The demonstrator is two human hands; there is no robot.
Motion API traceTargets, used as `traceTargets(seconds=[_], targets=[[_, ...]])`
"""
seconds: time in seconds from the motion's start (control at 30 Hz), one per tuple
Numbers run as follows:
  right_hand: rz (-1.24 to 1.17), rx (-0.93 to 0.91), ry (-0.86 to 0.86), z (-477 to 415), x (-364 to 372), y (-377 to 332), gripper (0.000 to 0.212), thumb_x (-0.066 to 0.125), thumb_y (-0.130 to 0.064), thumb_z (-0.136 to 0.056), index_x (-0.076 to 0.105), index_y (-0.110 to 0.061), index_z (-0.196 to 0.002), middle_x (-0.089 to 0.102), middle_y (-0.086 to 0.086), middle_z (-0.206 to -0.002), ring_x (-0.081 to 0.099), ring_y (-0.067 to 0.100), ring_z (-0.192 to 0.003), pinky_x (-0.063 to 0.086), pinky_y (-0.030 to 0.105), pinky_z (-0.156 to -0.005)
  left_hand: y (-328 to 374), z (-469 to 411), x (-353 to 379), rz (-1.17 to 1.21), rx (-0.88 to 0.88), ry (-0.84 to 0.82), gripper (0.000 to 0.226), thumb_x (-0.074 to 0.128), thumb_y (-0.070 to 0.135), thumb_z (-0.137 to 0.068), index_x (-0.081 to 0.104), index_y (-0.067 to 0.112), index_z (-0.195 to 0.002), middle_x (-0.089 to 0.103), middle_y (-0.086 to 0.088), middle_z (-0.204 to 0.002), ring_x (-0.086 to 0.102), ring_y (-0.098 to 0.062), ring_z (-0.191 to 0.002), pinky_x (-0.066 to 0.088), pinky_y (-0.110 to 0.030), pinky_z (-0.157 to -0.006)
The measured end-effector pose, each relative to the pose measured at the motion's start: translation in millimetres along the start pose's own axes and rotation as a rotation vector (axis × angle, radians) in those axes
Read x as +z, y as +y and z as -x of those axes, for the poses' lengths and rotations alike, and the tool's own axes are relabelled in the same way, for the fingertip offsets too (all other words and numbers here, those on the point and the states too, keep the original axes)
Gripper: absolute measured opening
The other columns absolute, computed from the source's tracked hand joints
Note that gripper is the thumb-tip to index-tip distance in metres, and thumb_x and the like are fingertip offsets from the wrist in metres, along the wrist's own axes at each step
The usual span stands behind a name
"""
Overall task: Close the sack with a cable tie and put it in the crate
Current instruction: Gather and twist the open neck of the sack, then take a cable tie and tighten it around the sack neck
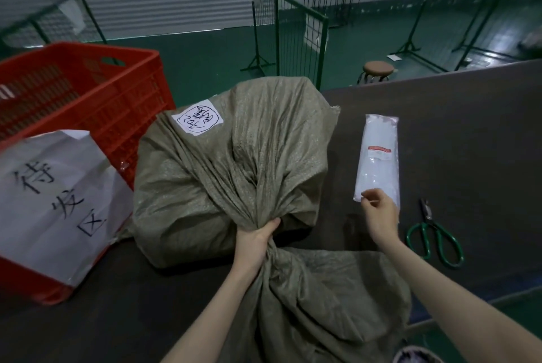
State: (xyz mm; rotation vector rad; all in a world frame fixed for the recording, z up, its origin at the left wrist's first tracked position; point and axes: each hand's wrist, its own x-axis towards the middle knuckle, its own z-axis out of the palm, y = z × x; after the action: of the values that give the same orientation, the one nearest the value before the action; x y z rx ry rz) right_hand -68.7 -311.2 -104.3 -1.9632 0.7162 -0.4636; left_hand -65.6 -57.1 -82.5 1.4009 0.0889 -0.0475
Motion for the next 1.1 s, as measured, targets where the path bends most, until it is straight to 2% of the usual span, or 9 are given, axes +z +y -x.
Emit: traceTargets(seconds=[0.13, 0.23, 0.3, 0.4, 0.5, 0.6, 0.77, 0.93, 1.1], targets=[[0.436, 0.077, 0.04, -18.3, -21.6, 35.1, 0.023, 0.058, -0.011, -0.083, 0.062, 0.0, -0.103, 0.061, 0.025, -0.109, 0.057, 0.043, -0.1, 0.047, 0.044, -0.08, -0.4, -2.4, 0.0, -0.011, 0.018, -0.016, 0.039, 0.069, -0.009, -0.076, 0.065, 0.014, -0.106, 0.067, 0.007, -0.107, 0.063, 0.01, -0.092, 0.042, -0.006, -0.091], [0.58, 0.14, 0.034, -27.7, -28.7, 48.4, 0.03, 0.057, -0.014, -0.086, 0.056, 0.006, -0.107, 0.052, 0.032, -0.117, 0.05, 0.048, -0.108, 0.044, 0.049, -0.085, -2.4, -3.8, -0.2, -0.003, 0.012, -0.006, 0.039, 0.069, -0.009, -0.075, 0.066, 0.015, -0.105, 0.067, 0.005, -0.108, 0.063, 0.006, -0.094, 0.042, -0.007, -0.091], [0.623, 0.212, 0.035, -32.2, -29.8, 52.1, 0.037, 0.058, -0.016, -0.086, 0.052, 0.009, -0.113, 0.047, 0.034, -0.123, 0.047, 0.048, -0.114, 0.042, 0.049, -0.09, -2.8, -3.7, 0.4, 0.01, 0.009, -0.002, 0.039, 0.07, -0.009, -0.075, 0.067, 0.021, -0.099, 0.068, 0.008, -0.106, 0.063, -0.001, -0.097, 0.043, -0.012, -0.095], [0.666, 0.282, 0.031, -34.6, -29.1, 52.2, 0.042, 0.057, -0.017, -0.087, 0.051, 0.01, -0.119, 0.043, 0.033, -0.128, 0.044, 0.047, -0.117, 0.04, 0.048, -0.095, -2.8, -3.5, 1.2, 0.005, 0.017, 0.013, 0.04, 0.07, -0.01, -0.074, 0.068, 0.025, -0.094, 0.069, 0.013, -0.101, 0.064, 0.001, -0.094, 0.041, -0.024, -0.1], [0.681, 0.297, 0.013, -36.6, -28.8, 50.9, 0.039, 0.055, -0.014, -0.088, 0.052, 0.009, -0.119, 0.041, 0.032, -0.13, 0.044, 0.047, -0.118, 0.039, 0.048, -0.096, -3.3, -4.4, 1.3, -0.006, 0.021, 0.014, 0.04, 0.07, -0.01, -0.074, 0.067, 0.025, -0.093, 0.068, 0.013, -0.101, 0.064, 0.008, -0.09, 0.039, -0.028, -0.102], [0.65, 0.312, -0.004, -37.3, -29.5, 49.5, 0.039, 0.053, -0.015, -0.09, 0.052, 0.011, -0.119, 0.041, 0.032, -0.13, 0.045, 0.047, -0.118, 0.04, 0.048, -0.096, -3.9, -3.6, 2.0, 0.003, 0.011, 0.004, 0.039, 0.069, -0.01, -0.075, 0.067, 0.025, -0.094, 0.068, 0.013, -0.101, 0.064, 0.009, -0.088, 0.041, -0.023, -0.099], [0.589, 0.207, -0.002, -27.4, -24.0, 47.6, 0.035, 0.053, -0.019, -0.09, 0.06, 0.012, -0.105, 0.044, 0.031, -0.12, 0.047, 0.046, -0.11, 0.042, 0.046, -0.089, -1.5, -3.6, 4.5, 0.0, 0.033, -0.006, 0.041, 0.065, -0.015, -0.076, 0.065, 0.022, -0.092, 0.069, 0.018, -0.094, 0.063, 0.014, -0.083, 0.042, -0.002, -0.079], [0.592, 0.028, -0.007, -9.8, -12.8, 38.9, 0.02, 0.057, -0.015, -0.086, 0.064, 0.003, -0.088, 0.047, 0.022, -0.113, 0.046, 0.041, -0.106, 0.042, 0.044, -0.085, -2.9, -4.6, 4.0, 0.008, 0.027, -0.001, 0.037, 0.066, -0.015, -0.075, 0.065, 0.016, -0.096, 0.066, 0.006, -0.101, 0.063, 0.014, -0.081, 0.043, -0.001, -0.079], [0.609, 0.092, 0.001, -9.0, -19.9, 32.4, 0.026, 0.055, -0.021, -0.085, 0.067, 0.003, -0.09, 0.048, 0.022, -0.117, 0.046, 0.041, -0.109, 0.043, 0.044, -0.086, -2.4, -4.7, 1.8, -0.006, 0.013, -0.018, 0.039, 0.066, -0.014, -0.076, 0.065, 0.022, -0.093, 0.066, 0.011, -0.099, 0.063, 0.014, -0.082, 0.043, -0.002, -0.082]])
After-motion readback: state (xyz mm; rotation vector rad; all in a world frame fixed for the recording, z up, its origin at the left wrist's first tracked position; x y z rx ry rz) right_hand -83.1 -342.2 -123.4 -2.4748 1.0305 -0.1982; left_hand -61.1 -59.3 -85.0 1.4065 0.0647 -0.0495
